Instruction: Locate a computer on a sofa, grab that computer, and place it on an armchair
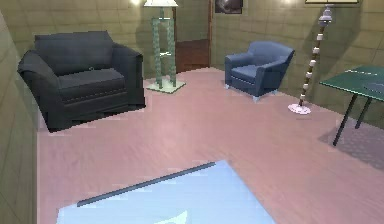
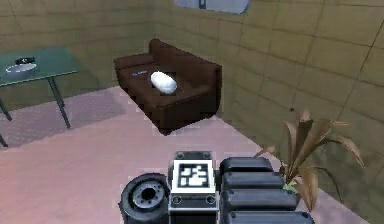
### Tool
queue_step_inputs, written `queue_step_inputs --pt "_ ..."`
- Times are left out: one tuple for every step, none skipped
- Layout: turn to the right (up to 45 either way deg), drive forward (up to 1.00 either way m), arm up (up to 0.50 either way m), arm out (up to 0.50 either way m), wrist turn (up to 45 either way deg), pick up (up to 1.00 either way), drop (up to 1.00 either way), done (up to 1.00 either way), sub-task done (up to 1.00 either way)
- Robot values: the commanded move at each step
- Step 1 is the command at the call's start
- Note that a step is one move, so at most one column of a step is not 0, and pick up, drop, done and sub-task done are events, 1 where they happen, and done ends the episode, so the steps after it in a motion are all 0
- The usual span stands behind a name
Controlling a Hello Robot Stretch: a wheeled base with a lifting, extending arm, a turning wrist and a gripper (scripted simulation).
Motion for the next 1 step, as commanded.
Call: queue_step_inputs --pt "0.0 0.45 0.0 0.0 0.0 0.0 0.0 0.0 0.0"
